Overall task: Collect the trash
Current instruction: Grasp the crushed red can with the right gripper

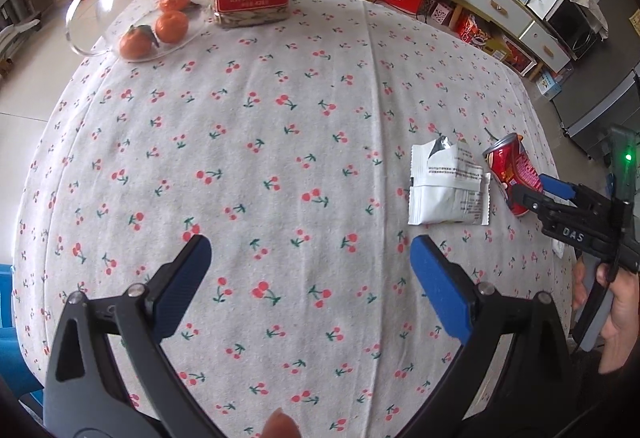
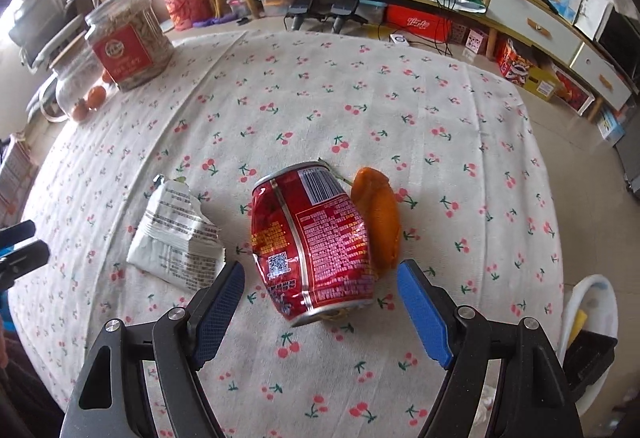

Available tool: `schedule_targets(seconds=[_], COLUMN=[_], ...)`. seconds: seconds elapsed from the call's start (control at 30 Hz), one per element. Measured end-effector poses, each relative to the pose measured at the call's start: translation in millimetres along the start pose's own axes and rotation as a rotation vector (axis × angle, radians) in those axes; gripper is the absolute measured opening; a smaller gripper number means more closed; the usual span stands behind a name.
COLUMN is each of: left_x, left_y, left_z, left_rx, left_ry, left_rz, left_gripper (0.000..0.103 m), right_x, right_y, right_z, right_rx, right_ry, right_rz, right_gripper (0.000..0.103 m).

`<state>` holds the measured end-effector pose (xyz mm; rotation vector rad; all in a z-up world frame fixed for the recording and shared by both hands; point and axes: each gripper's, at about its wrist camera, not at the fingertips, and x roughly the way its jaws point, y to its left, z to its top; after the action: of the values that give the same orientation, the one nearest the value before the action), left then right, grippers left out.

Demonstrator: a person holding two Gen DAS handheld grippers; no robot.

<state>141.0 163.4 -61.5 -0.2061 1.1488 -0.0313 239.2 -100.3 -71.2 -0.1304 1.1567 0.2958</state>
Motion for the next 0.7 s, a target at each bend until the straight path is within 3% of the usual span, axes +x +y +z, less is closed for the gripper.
schedule_targets(seconds=[0.23, 0.43, 0.7], left_x=[-2, -1, 4], left_y=[6, 4, -8], left_z=[-4, -4, -2], left_rx=[0.019, 0.044, 0.068], left_ry=[-0.002, -0.003, -0.004], left_rz=[0.007, 0.006, -0.032], left_gripper=[0.099, 0.099, 0.099], right_x=[19, 24, -1], right_y=[7, 7, -3], right_z=[6, 6, 1], right_rx=[-0.023, -0.034, 0.023], right_ry=[0.019, 0.016, -0.018], right_rz=[-0.04, -0.049, 0.017], right_gripper=[0.079, 0.069, 0.066])
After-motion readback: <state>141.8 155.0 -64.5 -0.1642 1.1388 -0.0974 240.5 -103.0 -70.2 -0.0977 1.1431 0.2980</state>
